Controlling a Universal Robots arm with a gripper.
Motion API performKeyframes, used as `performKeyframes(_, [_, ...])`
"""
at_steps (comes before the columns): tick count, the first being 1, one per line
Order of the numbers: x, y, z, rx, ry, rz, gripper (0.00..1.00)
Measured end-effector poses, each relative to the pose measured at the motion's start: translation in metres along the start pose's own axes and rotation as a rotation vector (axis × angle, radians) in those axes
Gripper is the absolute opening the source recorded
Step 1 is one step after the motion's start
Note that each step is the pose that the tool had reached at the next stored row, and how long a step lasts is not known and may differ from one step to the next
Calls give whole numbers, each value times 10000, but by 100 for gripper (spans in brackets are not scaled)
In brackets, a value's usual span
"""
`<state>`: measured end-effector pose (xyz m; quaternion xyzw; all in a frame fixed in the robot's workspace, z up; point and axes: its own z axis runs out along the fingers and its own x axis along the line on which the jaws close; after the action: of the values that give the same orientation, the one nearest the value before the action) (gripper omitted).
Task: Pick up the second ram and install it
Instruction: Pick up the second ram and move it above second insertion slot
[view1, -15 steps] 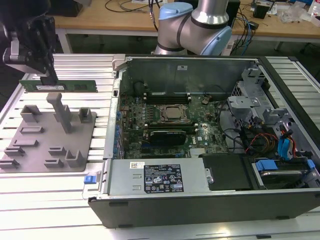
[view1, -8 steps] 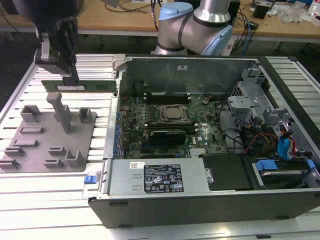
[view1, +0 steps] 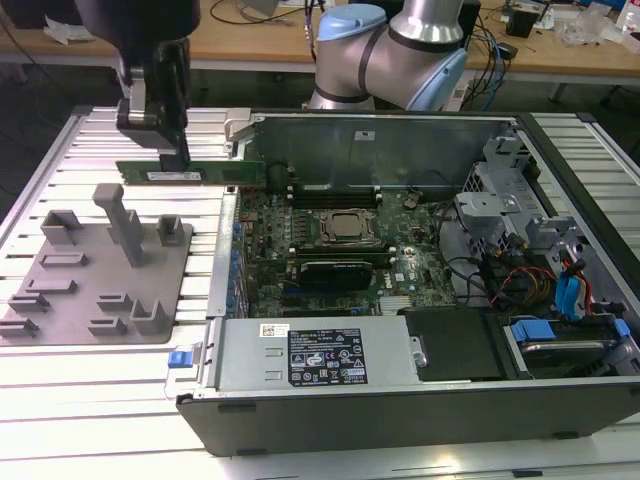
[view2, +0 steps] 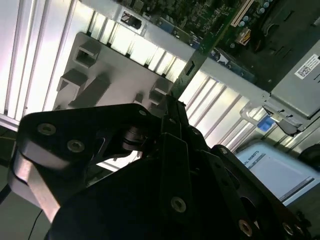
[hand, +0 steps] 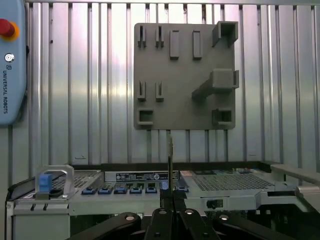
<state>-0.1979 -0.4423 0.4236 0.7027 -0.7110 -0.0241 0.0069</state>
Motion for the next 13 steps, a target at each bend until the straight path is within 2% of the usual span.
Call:
performKeyframes(5, [-4,-330,-9,-1,1,-1,9])
performKeyframes(9, [-6,-559,-16,-1,1,1,9])
performKeyframes(13, [-10,-859,-23,0,0,-1,9])
